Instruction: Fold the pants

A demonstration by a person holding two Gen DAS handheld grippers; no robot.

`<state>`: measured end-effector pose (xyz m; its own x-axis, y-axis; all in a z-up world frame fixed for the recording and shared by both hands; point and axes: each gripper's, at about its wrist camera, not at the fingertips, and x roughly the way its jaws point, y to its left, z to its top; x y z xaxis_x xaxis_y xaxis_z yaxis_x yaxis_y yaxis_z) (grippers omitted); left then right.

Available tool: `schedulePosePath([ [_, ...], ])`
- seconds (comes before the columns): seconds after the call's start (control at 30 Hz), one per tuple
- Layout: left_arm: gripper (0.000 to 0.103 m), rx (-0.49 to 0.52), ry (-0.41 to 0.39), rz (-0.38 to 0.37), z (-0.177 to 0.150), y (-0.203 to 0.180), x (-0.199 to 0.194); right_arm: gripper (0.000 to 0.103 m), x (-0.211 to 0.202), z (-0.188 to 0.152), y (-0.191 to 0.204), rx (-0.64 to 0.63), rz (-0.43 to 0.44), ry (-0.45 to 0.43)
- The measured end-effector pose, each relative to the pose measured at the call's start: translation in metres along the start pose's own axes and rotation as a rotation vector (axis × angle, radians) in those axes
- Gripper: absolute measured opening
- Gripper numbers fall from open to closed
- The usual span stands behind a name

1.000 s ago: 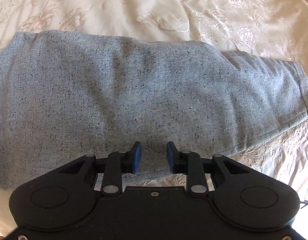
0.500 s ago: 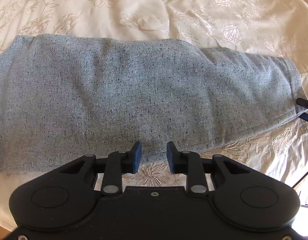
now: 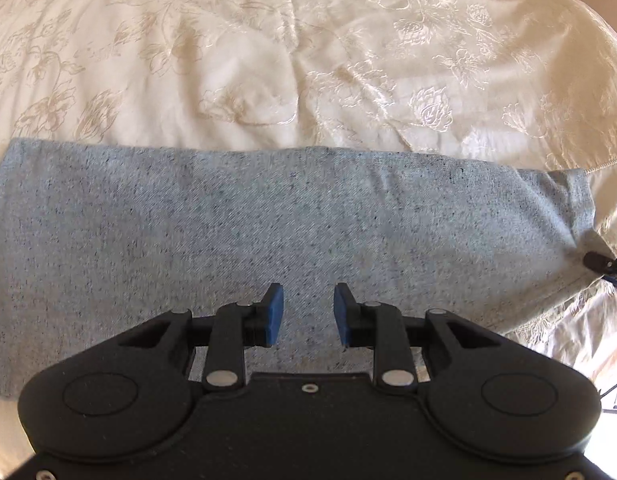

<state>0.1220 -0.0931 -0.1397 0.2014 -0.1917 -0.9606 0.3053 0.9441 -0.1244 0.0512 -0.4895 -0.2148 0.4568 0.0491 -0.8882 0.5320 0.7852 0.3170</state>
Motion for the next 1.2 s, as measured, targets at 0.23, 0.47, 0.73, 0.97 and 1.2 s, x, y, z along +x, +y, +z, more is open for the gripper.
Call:
schedulePosePath([
  [0.23,0.036,-0.005,-0.029,-0.033,0.039,-0.028,0.022,0.01,0.004,0.003,0.004,-0.017,0.021,-0.003],
  [0.47,0.035,0.047,0.058,0.055,0.069,-0.044,0.073,0.011,-0.001,0.001,0.0,-0.028,0.03,-0.002],
  [0.73,0.036,0.019,0.022,-0.001,0.042,-0.04,0.031,0.011,-0.01,0.004,-0.003,-0.024,0.041,-0.009],
  [0.97,0.036,0.076,0.107,0.008,0.013,-0.05,0.061,0.011,-0.028,0.004,0.012,-0.075,0.028,-0.05],
  [1.2,0.036,0.037,0.04,-0.064,0.025,-0.013,0.023,0.011,-0.073,-0.004,0.072,-0.224,-0.01,-0.185],
])
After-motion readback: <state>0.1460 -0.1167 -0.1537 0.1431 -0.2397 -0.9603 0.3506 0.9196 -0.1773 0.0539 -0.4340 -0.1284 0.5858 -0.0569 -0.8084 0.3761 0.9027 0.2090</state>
